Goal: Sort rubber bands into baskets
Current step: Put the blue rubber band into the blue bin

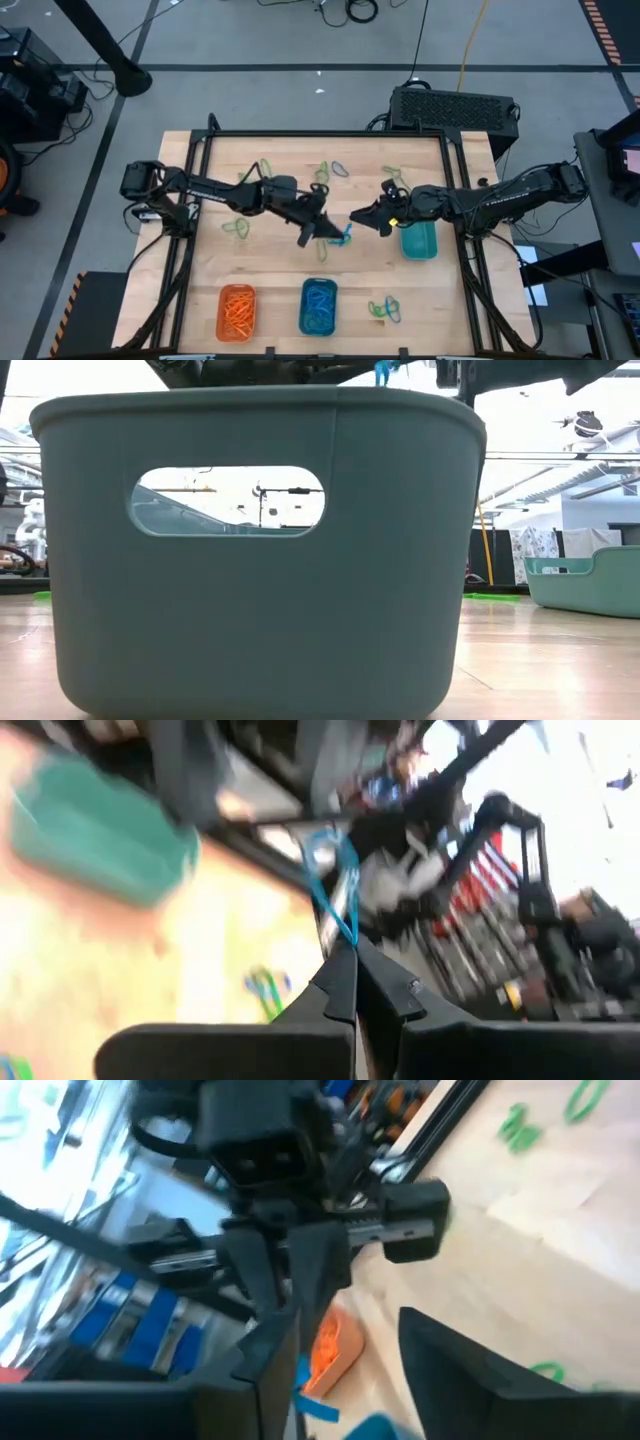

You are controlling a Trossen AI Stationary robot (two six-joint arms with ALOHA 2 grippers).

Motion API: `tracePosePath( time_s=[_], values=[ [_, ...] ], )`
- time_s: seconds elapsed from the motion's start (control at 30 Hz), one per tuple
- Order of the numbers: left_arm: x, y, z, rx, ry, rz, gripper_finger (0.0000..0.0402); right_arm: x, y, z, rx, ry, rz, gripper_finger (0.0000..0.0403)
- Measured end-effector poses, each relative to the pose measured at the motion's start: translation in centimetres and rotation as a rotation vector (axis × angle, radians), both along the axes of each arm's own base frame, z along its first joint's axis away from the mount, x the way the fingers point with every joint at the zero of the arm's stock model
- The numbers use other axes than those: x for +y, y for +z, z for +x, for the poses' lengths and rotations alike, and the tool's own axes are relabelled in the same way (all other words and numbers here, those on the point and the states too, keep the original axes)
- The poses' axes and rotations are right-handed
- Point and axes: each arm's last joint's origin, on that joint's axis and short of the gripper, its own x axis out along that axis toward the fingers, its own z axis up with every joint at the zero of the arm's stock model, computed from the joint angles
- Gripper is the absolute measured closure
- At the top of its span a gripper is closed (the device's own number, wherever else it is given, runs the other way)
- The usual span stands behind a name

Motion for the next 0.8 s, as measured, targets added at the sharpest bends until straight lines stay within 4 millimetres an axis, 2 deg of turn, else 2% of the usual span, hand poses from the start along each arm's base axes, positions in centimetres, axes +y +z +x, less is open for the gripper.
tracePosePath(
  time_s=[0.2, 0.43, 0.6, 0.8],
  values=[
    [-2.3, -1.6, -0.7, 0.180, -0.122, -0.010, 0.0401, 0.2, -0.1, 0.0, 0.007, 0.062, 0.001, 0.0209],
    [-5.7, -3.1, -1.8, 0.329, -0.233, 0.050, 0.0401, 0.2, -0.3, -0.1, 0.034, 0.060, -0.003, 0.0199],
    [-7.9, -4.5, -2.4, 0.376, -0.257, 0.167, 0.0401, 0.1, -0.4, -0.1, 0.046, 0.059, -0.004, 0.0199],
    [-10.6, -6.5, -1.8, 0.342, -0.299, 0.200, 0.0401, 0.1, -0.6, -0.1, 0.064, 0.059, -0.006, 0.0200]
  ],
)
